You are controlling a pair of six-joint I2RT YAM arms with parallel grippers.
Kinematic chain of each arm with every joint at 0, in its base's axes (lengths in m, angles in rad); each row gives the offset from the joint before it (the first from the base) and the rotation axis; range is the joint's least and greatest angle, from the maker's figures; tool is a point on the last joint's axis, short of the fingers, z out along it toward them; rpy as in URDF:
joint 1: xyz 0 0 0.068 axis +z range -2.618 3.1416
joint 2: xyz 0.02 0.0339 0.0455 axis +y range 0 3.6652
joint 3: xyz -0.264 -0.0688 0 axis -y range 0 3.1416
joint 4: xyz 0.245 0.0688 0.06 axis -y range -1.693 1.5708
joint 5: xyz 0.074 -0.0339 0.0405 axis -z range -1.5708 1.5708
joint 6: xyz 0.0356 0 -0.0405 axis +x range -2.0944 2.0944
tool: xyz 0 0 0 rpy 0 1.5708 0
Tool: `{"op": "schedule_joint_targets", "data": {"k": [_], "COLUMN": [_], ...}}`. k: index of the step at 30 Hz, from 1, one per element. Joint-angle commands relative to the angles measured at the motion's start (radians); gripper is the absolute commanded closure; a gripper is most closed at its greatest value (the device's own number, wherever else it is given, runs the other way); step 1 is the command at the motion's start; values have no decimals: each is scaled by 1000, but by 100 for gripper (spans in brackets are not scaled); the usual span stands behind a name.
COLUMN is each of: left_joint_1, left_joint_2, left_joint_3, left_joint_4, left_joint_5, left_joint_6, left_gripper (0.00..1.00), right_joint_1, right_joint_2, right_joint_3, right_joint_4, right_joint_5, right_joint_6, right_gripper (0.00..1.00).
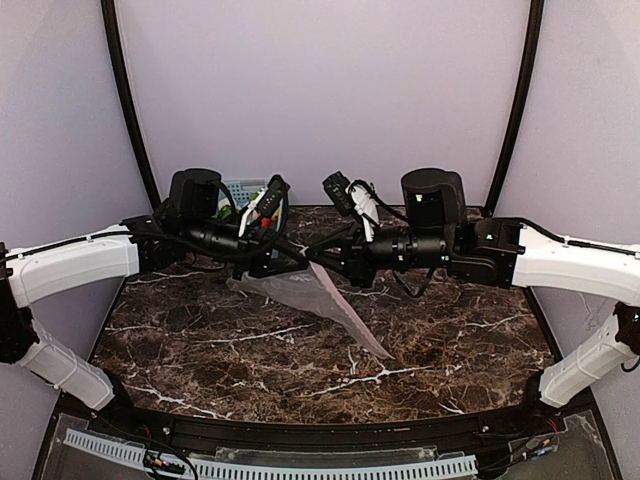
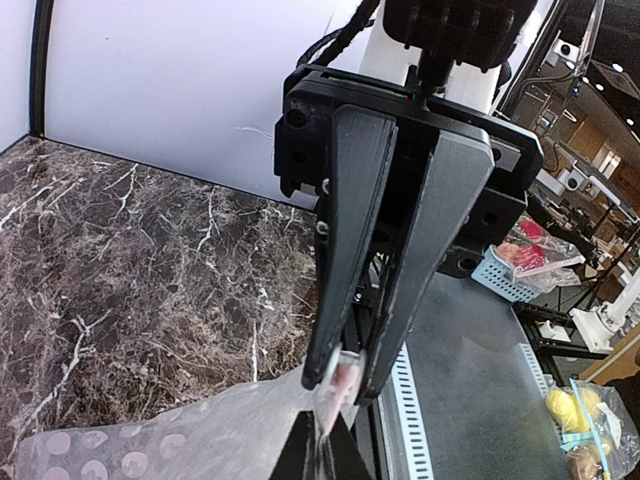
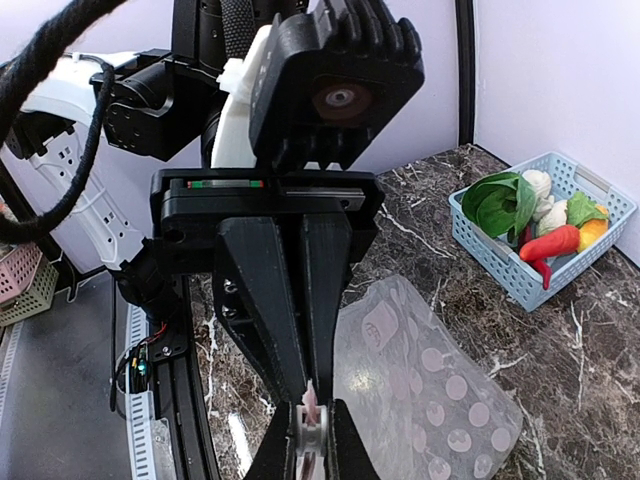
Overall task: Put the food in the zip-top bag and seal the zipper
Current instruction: Hold the zipper food storage bag at the center of the board.
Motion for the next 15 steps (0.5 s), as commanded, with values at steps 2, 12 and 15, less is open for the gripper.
{"op": "schedule_joint_targets", "data": {"k": [2, 12, 15], "left_joint_1": [-3, -4, -4], "left_joint_2": [-2, -24, -32], "left_joint_3": [-13, -16, -16], "left_joint_4": [17, 6, 6], "left_joint_5": [21, -12, -21], "left_joint_6": [-1, 16, 19], "left_gripper": [99, 99, 99], "right_joint_1": [8, 7, 6], "right_joint_2": [6, 5, 1], "right_joint_3": [4, -7, -12], "right_joint_4": [24, 21, 17], "right_joint_5": [-3, 4, 8], "right_joint_6": [4, 6, 7], "right_gripper": [100, 100, 100]}}
